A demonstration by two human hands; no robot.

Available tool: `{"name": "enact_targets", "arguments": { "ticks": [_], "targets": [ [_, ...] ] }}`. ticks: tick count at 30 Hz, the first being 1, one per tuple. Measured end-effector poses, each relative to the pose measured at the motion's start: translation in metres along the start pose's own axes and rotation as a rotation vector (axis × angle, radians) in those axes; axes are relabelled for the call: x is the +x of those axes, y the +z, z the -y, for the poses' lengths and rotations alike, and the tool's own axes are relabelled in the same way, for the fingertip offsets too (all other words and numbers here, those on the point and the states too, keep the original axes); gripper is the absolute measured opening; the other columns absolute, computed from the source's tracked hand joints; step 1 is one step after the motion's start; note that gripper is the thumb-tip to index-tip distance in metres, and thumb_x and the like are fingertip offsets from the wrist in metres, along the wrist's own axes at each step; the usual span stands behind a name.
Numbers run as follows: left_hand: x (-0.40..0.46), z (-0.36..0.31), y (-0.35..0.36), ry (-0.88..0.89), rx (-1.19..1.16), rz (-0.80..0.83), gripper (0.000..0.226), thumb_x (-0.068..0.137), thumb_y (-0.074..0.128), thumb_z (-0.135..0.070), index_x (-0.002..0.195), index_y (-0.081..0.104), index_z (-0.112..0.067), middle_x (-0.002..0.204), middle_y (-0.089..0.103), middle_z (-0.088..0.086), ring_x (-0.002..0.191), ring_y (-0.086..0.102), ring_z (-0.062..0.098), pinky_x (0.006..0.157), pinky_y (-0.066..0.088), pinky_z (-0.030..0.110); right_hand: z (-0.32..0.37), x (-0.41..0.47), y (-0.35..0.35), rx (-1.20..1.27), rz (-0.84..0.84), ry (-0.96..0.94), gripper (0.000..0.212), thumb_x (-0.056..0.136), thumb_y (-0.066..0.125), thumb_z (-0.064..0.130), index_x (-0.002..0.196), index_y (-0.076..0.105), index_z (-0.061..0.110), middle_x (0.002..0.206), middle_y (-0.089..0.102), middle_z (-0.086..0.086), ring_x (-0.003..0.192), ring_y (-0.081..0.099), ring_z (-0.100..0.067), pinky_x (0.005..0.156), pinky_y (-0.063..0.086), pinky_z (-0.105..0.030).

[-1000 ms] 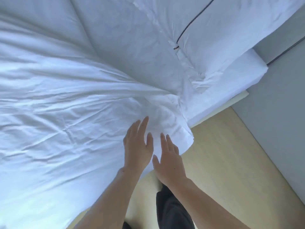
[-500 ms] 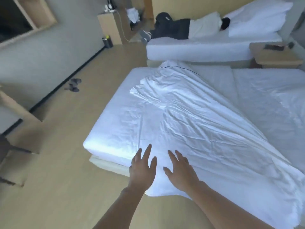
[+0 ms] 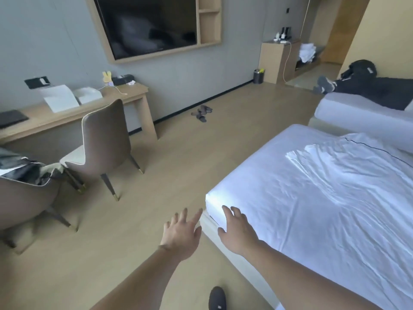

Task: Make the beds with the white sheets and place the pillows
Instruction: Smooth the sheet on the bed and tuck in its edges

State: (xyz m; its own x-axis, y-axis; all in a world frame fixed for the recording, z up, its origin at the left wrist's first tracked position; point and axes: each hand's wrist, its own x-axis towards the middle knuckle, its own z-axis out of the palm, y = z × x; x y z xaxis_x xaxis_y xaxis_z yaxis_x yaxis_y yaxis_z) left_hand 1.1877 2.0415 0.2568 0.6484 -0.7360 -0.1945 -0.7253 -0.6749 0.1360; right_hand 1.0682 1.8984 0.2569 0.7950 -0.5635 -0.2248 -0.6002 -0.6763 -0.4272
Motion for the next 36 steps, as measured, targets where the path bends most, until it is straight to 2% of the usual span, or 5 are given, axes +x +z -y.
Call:
{"name": "enact_targets", "arguments": {
  "ticks": [5,11,21,31,36],
  "targets": [
    [0.109,0.072,-0.020,-0.057,-0.024,0.001,0.058,0.101,0.023,-0.052,0.153,0.000,-0.046,0.158,0.022,0.004,0.140,0.029,0.029,0.106,0.035,0.044,0.051,0.124,0.017,0.095,-0.013,0.013,0.066,0.096,0.045,0.043,0.153,0.017,0.027,0.157,0.021,0.002,0.136,0.032,-0.023,0.099,0.045,-0.039],
    [0.270,0.126,-0.094,-0.038,0.014,-0.109,0.056,0.097,0.008,-0.054,0.153,0.006,-0.046,0.162,0.017,0.005,0.147,0.019,0.029,0.112,0.028,0.048,0.118,0.306,-0.023,0.103,-0.244,0.003,0.071,0.092,0.038,0.061,0.153,0.021,0.030,0.161,0.019,0.001,0.145,0.021,-0.020,0.107,0.036,-0.040],
    [0.525,0.224,-0.143,0.020,-0.019,-0.015,0.054,0.102,0.015,-0.052,0.154,0.002,-0.047,0.166,0.006,0.005,0.151,0.009,0.030,0.118,0.021,0.049,0.135,0.534,-0.056,0.085,-0.151,0.178,0.064,0.097,0.039,0.050,0.154,0.020,0.029,0.161,0.017,-0.002,0.141,0.026,-0.025,0.110,0.036,-0.040],
    [0.795,0.221,-0.196,0.351,-0.024,0.101,0.054,0.103,0.015,-0.050,0.153,-0.006,-0.048,0.167,-0.006,0.000,0.153,0.001,0.029,0.120,0.014,0.049,0.150,0.749,-0.095,0.161,-0.278,0.464,0.063,0.098,0.038,0.045,0.154,0.016,0.027,0.160,0.018,0.003,0.141,0.029,-0.022,0.110,0.036,-0.037],
    [0.925,0.177,-0.203,0.496,-0.014,0.120,0.055,0.103,0.018,-0.050,0.153,-0.004,-0.049,0.167,-0.003,0.000,0.152,0.005,0.029,0.120,0.016,0.049,0.105,0.830,-0.137,0.221,-0.413,0.621,0.063,0.097,0.040,0.045,0.153,0.020,0.027,0.157,0.024,0.006,0.140,0.031,-0.019,0.110,0.037,-0.035]
  ]
}}
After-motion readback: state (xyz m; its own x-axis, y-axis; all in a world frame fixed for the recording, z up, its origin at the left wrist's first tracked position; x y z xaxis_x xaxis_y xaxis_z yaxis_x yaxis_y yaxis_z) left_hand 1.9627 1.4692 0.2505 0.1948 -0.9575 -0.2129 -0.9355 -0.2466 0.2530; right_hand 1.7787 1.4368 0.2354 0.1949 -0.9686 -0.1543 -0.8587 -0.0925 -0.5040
